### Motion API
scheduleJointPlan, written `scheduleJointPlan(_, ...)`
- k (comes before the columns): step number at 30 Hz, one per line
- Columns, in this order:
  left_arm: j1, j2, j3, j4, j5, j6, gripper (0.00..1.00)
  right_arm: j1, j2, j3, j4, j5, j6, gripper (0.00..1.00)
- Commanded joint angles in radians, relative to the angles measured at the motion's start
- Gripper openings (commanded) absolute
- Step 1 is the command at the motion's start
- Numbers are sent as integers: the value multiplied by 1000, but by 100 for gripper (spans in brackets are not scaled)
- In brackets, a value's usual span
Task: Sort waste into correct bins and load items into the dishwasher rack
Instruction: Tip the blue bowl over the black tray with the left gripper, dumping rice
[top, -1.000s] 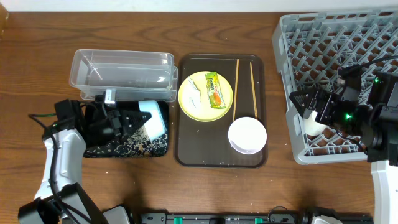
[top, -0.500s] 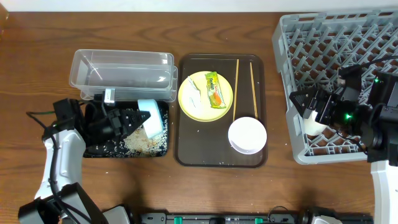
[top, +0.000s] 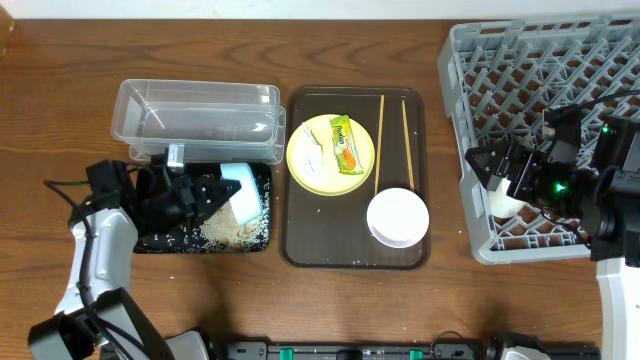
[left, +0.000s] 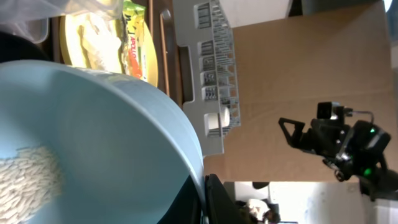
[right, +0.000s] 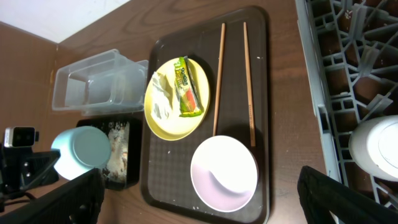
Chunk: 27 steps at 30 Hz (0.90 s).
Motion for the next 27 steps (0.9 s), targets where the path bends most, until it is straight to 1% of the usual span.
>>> scheduleJointPlan(1, 7, 6, -8, 0, 102, 10, 6, 15, 0, 11, 0, -4, -13, 97)
scheduleJointPlan(2, 3, 6, -9, -8, 167, 89, 6, 15, 0, 11, -1, -4, -13, 97)
scheduleJointPlan(3, 2, 6, -9, 9, 132, 93, 6, 15, 0, 11, -1, -4, -13, 96)
scheduleJointPlan(4, 3, 7, -9, 18, 65, 48, 6, 15, 0, 11, -1, -4, -13, 96)
scheduleJointPlan(5, 5, 8, -10, 16, 52, 16, 7, 15, 0, 11, 0, -4, -13, 96)
scheduleJointPlan(7, 2, 7, -14, 12, 115, 45, 6, 15, 0, 11, -1, -4, -13, 97)
scheduleJointPlan(8, 0, 7, -14, 14, 90, 34, 6, 15, 0, 11, -1, -4, -13, 96)
scheduleJointPlan(9, 0, 7, -13, 17, 26, -8, 6, 15, 0, 11, -1, -4, -13, 96)
scheduleJointPlan(10, 1, 7, -14, 16, 8, -26, 6, 15, 0, 11, -1, -4, -13, 96)
scheduleJointPlan(11, -1, 7, -14, 13, 42, -10, 6, 15, 0, 11, -1, -4, -13, 96)
scheduleJointPlan(12, -8, 7, -14, 13, 107, 50, 6, 15, 0, 11, -1, -4, -13, 96)
scheduleJointPlan(13, -14, 7, -14, 13, 133, 84, 6, 15, 0, 11, -1, -4, -13, 97)
scheduleJointPlan(14, -16, 7, -14, 25, 98, 65, 6, 15, 0, 11, -1, -4, -13, 97)
scheduleJointPlan(15, -16, 7, -14, 28, 36, 13, 6, 15, 0, 11, -1, -4, -13, 97)
scheduleJointPlan(16, -16, 7, -14, 23, 31, 12, 6, 15, 0, 11, -1, -4, -13, 97)
scheduleJointPlan(17, -18, 7, -14, 17, 50, 41, 6, 15, 0, 11, -1, -5, -13, 97)
scheduleJointPlan(18, -20, 7, -14, 14, 23, 54, 6, 15, 0, 11, -1, -4, -13, 97)
scheduleJointPlan(19, -19, 7, -14, 18, -68, -4, 6, 15, 0, 11, -2, -4, -13, 97)
scheduleJointPlan(20, -19, 7, -14, 17, -190, -115, 6, 15, 0, 11, -2, -4, -13, 97)
scheduleJointPlan(21, -19, 7, -14, 14, -209, -132, 6, 15, 0, 11, -2, -4, -13, 97)
scheduleJointPlan(22, -23, 7, -14, 13, -138, -62, 6, 15, 0, 11, -2, -4, -13, 97)
scheduleJointPlan(23, -28, 7, -14, -2, -9, 51, 6, 15, 0, 11, -2, -4, -13, 97)
scheduleJointPlan(24, -31, 7, -14, -7, 84, 111, 6, 15, 0, 11, -1, -4, -13, 97)
scheduleJointPlan(25, -31, 7, -14, 1, 124, 111, 6, 15, 0, 11, -1, -4, -13, 97)
scheduleJointPlan(26, -31, 7, -14, 19, 97, 58, 6, 15, 0, 11, -1, -4, -13, 97)
scheduleJointPlan(27, -31, 7, -14, 31, 29, -16, 6, 15, 0, 11, 0, -4, -13, 97)
